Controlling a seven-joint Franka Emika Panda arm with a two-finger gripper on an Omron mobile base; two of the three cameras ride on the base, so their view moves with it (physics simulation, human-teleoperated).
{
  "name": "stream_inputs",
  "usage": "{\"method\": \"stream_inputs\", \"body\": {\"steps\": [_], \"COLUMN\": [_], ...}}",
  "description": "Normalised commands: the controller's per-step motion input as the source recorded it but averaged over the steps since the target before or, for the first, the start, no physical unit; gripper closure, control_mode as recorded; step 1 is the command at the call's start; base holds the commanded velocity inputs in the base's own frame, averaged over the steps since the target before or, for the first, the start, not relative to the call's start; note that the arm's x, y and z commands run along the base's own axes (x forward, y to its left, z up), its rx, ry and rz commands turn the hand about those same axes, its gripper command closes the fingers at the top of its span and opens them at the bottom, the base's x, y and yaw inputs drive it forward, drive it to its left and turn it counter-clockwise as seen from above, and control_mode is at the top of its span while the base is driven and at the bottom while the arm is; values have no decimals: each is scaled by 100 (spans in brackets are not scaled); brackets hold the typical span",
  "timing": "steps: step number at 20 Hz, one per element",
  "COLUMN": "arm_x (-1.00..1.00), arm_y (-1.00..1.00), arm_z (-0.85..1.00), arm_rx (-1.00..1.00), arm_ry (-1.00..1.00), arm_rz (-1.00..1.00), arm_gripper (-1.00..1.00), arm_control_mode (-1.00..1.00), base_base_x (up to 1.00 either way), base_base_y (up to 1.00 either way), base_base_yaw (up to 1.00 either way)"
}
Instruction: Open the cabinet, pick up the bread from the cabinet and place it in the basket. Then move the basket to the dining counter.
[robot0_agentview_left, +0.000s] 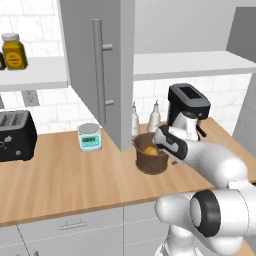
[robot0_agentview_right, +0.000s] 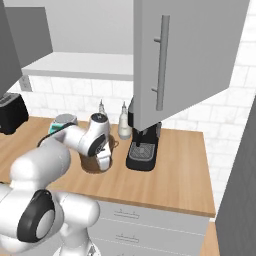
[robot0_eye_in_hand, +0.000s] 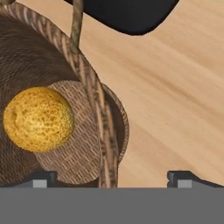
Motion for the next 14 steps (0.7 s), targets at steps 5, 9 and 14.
{"method": "stream_inputs", "body": {"steps": [5, 9, 14], "arm_x": [19, 9, 17], "arm_y": [20, 11, 2], "arm_z": [-4, -10, -61], "arm_rx": [0, 0, 0], "arm_ry": [5, 1, 7], "arm_rz": [-9, -12, -7], "arm_gripper": [-100, -100, 100], "arm_control_mode": [-100, -100, -100], "base_base_x": [0, 0, 0], "base_base_y": [0, 0, 0], "base_base_yaw": [0, 0, 0]}}
